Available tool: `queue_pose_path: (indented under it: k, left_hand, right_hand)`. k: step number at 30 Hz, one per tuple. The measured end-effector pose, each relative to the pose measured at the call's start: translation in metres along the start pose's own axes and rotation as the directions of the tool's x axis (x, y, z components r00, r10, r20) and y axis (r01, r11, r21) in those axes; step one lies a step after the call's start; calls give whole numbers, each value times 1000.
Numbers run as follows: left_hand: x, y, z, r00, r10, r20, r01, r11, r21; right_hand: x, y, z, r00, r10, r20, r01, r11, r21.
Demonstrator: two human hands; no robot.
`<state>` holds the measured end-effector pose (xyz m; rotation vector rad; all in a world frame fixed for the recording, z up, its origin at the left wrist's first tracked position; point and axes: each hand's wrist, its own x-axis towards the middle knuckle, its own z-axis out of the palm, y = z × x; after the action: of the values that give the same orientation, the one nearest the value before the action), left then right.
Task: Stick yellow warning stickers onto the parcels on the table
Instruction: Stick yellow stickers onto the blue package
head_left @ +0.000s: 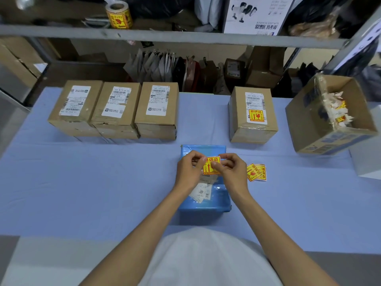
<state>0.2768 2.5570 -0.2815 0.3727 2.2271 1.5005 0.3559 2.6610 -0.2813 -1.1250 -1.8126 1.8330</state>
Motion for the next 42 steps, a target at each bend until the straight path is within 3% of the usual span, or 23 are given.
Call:
queue_pose_path:
  k: [4, 15, 21, 27, 42]
  left_hand:
    - [-2, -2, 0, 1000, -9, 11, 9, 999, -31]
    - [-1, 2, -2, 997, -40, 71, 38, 999, 30]
    - [4, 10, -10, 984, -59, 166, 54, 998, 37]
    - [7, 9, -15, 982, -95, 164, 89, 995, 45]
    - [12, 8, -19, 969, -92, 227, 88, 996, 26]
  right_hand:
    - [-2, 4, 2, 1000, 11, -16, -12, 995, -100]
    - [5, -2, -1, 998, -54, -38, 49, 991, -128]
    - [24, -20, -6, 998, -38, 51, 47, 984, -170]
    - [26, -26, -6, 992, -43, 116, 65, 979, -195]
    - [29, -27, -8, 991, -3, 131, 29, 981, -192]
